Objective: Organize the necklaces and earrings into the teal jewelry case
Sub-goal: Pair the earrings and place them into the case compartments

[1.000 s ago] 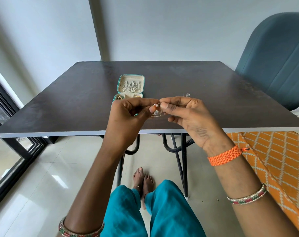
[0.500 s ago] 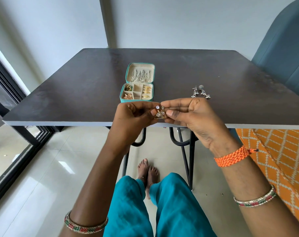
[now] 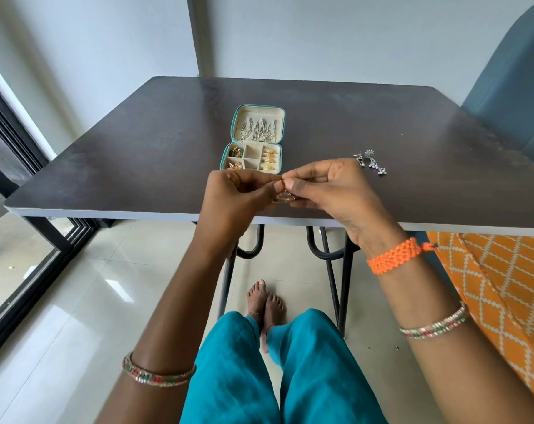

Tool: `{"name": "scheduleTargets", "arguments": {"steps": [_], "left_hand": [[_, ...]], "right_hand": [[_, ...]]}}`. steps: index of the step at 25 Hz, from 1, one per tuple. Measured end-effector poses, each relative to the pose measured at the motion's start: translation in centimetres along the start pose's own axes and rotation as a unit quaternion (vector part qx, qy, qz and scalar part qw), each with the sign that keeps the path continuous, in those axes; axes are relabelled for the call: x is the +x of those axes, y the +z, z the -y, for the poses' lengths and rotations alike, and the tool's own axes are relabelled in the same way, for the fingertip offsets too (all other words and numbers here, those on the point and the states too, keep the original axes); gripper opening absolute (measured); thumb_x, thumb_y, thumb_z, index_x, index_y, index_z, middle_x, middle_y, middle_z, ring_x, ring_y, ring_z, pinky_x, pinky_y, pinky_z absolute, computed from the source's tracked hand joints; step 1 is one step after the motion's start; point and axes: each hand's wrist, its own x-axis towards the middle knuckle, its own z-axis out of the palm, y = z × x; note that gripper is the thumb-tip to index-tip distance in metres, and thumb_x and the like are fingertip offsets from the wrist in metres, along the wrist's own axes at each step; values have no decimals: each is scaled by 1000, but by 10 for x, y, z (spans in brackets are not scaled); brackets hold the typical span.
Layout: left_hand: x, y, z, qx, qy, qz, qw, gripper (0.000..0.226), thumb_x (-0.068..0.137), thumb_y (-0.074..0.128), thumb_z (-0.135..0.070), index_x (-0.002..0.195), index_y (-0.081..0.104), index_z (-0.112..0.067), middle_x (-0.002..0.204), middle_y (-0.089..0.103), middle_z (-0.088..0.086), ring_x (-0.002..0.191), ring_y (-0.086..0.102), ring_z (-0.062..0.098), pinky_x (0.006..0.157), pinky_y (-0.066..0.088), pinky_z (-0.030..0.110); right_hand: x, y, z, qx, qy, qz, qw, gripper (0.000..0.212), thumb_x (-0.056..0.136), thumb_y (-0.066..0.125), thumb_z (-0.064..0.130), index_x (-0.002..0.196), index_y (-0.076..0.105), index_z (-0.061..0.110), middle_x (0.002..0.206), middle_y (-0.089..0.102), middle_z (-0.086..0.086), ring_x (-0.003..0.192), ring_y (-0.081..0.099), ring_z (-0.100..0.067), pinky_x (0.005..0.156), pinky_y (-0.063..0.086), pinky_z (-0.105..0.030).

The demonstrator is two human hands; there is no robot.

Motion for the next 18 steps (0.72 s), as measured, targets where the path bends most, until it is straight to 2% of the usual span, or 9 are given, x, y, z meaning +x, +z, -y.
{"name": "scheduleTargets", "arguments": {"steps": [3,5,7,9,10,12,14,18], "left_hand": [[30,-14,5,-4,9,-33,999,17,80,69,1,96,70,-4,68,73,-2,64,69,12,65,57,21],[60,-28,9,78,20,-85,993,15,79,72,-3,91,72,-11,72,72,-2,64,67,10,70,58,27],[90,-36,12,156,20,-118,980,13,78,75,-9,87,74,-18,75,72,1,64,65,10,68,57,28],[114,-34,15,216,3,-113,970,10,78,74,-12,86,76,-17,78,72,2,63,63,8,63,55,23],[124,-31,17,247,-4,-104,963,9,78,74,-15,86,76,-17,80,73,3,65,63,9,65,54,23],[135,-23,27,296,-12,-90,951,8,76,75,-19,83,76,-21,83,73,2,78,65,15,81,53,32],[142,-17,36,332,-20,-95,938,9,74,76,-27,82,76,-24,87,73,1,95,62,22,92,45,39],[147,-18,40,391,-35,-111,913,17,74,77,-35,88,75,-25,99,69,2,112,47,28,84,25,34]], "right_hand": [[36,11,1,-3,-25,-22,999,10,81,68,-3,91,70,-4,78,70,-12,65,66,-11,61,57,-18],[66,14,0,-8,-63,-65,996,10,81,68,-3,91,70,-4,75,69,-5,60,64,-1,56,51,-12],[97,16,-6,-20,-94,-106,990,7,81,68,-2,86,71,1,74,68,-2,59,62,4,56,45,-10],[121,18,-18,-30,-101,-139,985,11,80,69,0,80,70,11,77,69,-5,66,64,-4,61,48,-16],[129,20,-26,-35,-97,-151,983,13,80,69,1,78,69,14,78,70,-6,70,65,-9,66,50,-21],[137,22,-42,-50,-82,-155,983,15,79,70,2,76,69,17,79,70,-7,74,65,-14,72,52,-26],[140,21,-51,-59,-83,-151,983,16,80,70,3,76,69,18,78,70,-4,75,66,-14,73,53,-24],[144,20,-52,-37,-87,-148,984,15,80,69,2,78,70,16,82,72,-7,83,70,-22,77,56,-28]]}}
